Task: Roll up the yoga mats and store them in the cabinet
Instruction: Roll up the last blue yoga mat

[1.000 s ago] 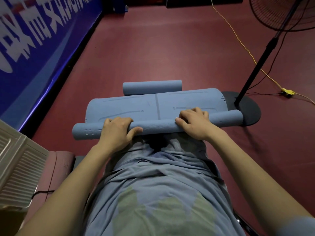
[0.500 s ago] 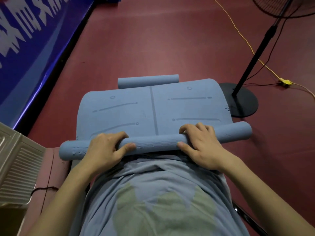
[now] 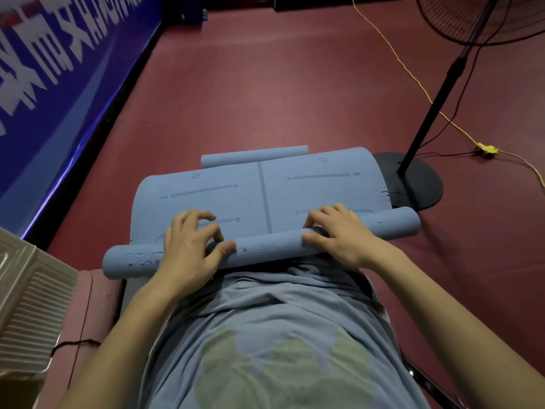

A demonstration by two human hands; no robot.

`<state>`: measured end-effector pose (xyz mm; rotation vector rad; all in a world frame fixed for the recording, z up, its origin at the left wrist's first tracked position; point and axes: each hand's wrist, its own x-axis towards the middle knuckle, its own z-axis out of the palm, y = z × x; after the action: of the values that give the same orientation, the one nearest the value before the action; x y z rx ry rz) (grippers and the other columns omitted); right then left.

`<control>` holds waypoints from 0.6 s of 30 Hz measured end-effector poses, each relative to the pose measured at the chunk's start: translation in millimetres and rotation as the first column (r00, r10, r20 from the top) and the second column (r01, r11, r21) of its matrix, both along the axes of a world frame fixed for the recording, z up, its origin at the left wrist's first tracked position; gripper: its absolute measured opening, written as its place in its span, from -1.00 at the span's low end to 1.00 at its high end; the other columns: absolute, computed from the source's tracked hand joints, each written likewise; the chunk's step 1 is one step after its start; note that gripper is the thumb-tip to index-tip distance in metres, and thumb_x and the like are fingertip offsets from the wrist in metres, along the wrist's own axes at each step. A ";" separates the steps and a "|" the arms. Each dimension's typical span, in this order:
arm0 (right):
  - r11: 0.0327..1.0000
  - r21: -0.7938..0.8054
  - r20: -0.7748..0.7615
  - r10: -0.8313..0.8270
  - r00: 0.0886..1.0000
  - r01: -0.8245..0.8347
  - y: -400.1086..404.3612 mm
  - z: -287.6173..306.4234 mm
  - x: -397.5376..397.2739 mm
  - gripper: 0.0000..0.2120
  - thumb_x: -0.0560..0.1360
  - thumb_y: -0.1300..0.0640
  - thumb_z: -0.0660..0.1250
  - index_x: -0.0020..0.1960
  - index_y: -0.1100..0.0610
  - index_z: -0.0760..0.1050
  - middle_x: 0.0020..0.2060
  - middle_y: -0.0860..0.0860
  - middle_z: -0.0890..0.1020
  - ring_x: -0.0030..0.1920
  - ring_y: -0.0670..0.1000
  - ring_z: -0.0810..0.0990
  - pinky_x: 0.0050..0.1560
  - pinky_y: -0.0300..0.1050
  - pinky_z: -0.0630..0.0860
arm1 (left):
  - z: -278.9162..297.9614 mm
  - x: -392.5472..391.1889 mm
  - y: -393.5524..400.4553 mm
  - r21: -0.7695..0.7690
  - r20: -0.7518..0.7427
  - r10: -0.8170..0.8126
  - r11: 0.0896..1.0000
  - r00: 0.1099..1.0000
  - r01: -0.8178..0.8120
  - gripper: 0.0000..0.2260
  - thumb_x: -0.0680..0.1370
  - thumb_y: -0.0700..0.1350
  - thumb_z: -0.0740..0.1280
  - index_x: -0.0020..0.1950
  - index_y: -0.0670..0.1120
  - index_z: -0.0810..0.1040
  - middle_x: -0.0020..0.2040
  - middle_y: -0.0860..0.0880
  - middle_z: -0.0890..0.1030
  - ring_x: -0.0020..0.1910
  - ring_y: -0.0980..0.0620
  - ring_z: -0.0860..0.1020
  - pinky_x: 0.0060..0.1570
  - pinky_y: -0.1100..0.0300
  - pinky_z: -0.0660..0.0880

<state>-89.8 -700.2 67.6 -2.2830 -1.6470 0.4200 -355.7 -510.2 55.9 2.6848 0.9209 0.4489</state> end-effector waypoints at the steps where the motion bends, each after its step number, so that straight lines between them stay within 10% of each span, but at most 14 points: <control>1: 1.000 -0.020 -0.012 0.008 1.000 -0.009 4.8 2.3 2.6 -0.66 0.50 -0.39 0.07 0.00 -0.17 0.39 -0.12 -0.16 0.39 0.04 -0.01 0.28 0.18 0.07 0.32 | 2.6 3.8 -0.5 0.040 -0.011 0.032 0.999 0.999 -0.032 -0.67 0.54 0.31 0.30 -0.16 0.08 0.59 0.19 0.05 0.50 0.26 -0.14 0.33 0.07 -0.03 0.23; 6: 1.000 -0.026 -0.028 0.009 1.000 -0.010 20.0 3.0 11.2 -0.77 0.60 -0.28 0.16 0.03 -0.17 0.47 -0.05 -0.06 0.46 0.07 0.03 0.31 0.22 0.08 0.32 | 4.8 14.6 -19.2 0.314 -0.048 0.088 0.947 0.995 -0.068 -0.57 0.61 0.17 0.11 -0.11 -0.03 0.68 -0.11 -0.02 0.57 -0.11 -0.16 0.41 -0.18 -0.01 0.34; 18: 0.993 0.100 -0.079 -0.050 0.996 0.058 31.2 7.2 13.0 -0.47 0.39 -0.48 0.08 -0.07 -0.07 0.52 -0.11 -0.07 0.45 0.01 0.00 0.35 0.13 0.03 0.34 | -8.0 12.0 -56.2 0.365 -0.286 0.153 0.930 0.946 -0.040 -0.42 0.54 0.02 0.35 0.41 -0.36 0.40 0.28 -0.33 0.51 0.25 -0.32 0.45 0.30 -0.17 0.39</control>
<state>-76.8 -669.0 74.8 -2.2031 -1.5307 0.3960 -343.7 -566.4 47.8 3.1141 1.1615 0.2312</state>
